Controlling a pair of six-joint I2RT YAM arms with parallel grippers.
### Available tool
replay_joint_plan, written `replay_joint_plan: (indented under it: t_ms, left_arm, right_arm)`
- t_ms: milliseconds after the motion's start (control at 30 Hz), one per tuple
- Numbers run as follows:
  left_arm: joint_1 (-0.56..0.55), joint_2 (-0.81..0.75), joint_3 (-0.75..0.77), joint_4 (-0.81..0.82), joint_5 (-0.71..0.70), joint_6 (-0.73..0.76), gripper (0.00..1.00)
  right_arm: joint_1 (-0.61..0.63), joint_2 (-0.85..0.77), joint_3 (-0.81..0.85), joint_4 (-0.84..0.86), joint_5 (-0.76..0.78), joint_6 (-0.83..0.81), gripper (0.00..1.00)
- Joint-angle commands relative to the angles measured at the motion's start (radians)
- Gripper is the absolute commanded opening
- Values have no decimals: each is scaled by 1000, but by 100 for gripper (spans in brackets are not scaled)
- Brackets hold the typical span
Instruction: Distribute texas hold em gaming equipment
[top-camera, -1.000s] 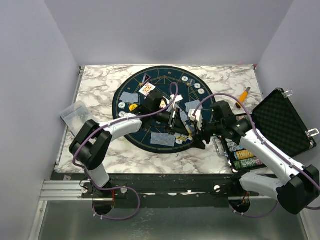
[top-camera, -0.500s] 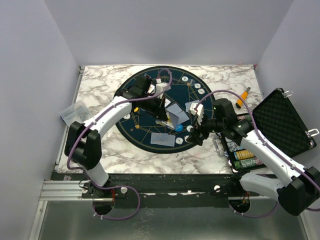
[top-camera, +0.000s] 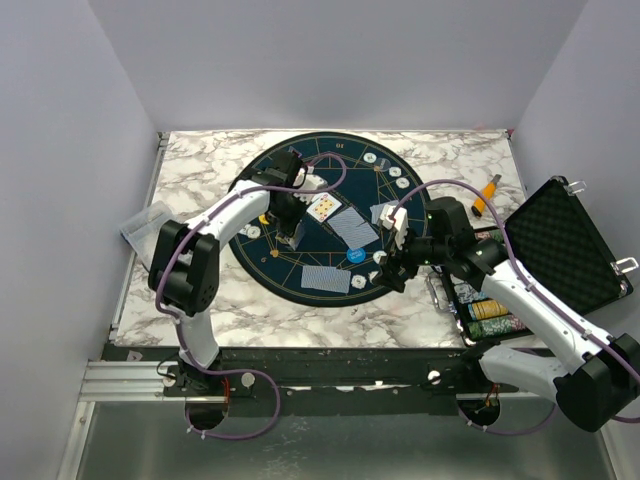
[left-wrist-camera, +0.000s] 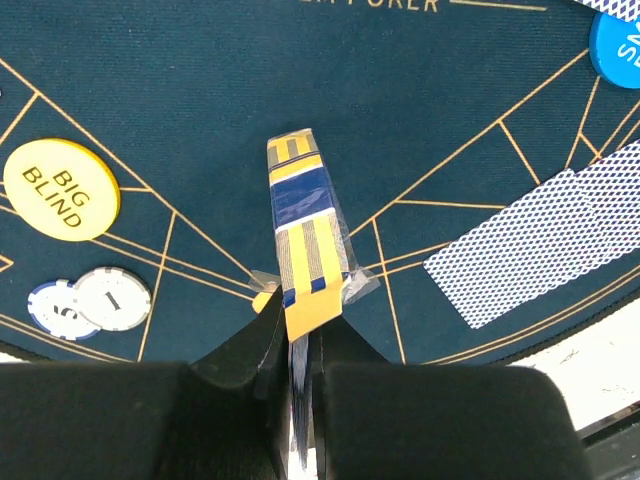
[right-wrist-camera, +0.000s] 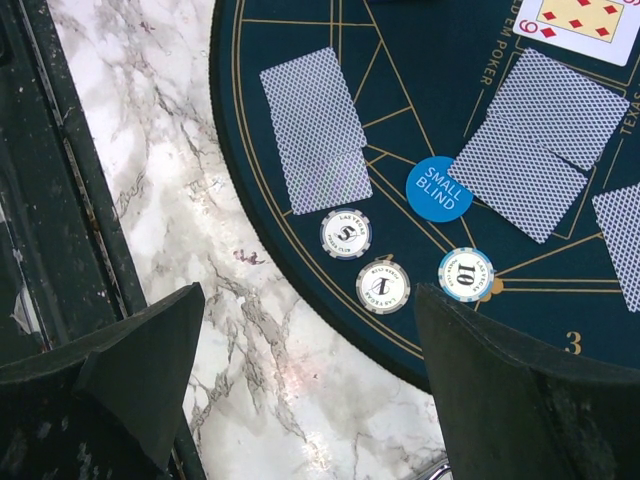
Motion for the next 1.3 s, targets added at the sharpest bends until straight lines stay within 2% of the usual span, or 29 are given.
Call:
replay_joint_plan:
  t_ms: [0,133,233,367,467,533,633,733,1000,1167,1267]
  left_arm:
    - [-4,52,60,-21,-67,36,5]
    - [-4,90,88,-41,-65,41,34]
    - [-4,91,92,-53,-47,43,44]
    - [-4,78,100,-63,-25,38,46]
    - [-4,71,104,-64,-8,34,41]
    - [-3,61,106,-65,12,29,32]
    - [1,39,101,-73,73,26,11]
    - [10,14,92,-79,160,25,2]
    - [22,58,131,-127,354,3,0]
    - [30,122,157,-144,409,1,0]
    - [40,161,173,-150,428,8,3]
  right_arm:
    - [-1,-14,8,-6,13,8,90]
    - [0,-11,11,-10,15,6,90]
    - [0,-9,10,-11,16,4,90]
    - [0,-7,4,-5,12,5,90]
    - [0,-5,4,-4,10,4,90]
    - [-1,-7,4,-6,9,2,90]
    - [-1,-10,-1,-7,11,0,90]
    - [0,-13,-5,-6,10,1,90]
    - [-1,-15,-6,-5,8,-1,90]
    - [0,-18,-9,-12,7,-4,90]
    - [0,-19,-9,-16,6,-6,90]
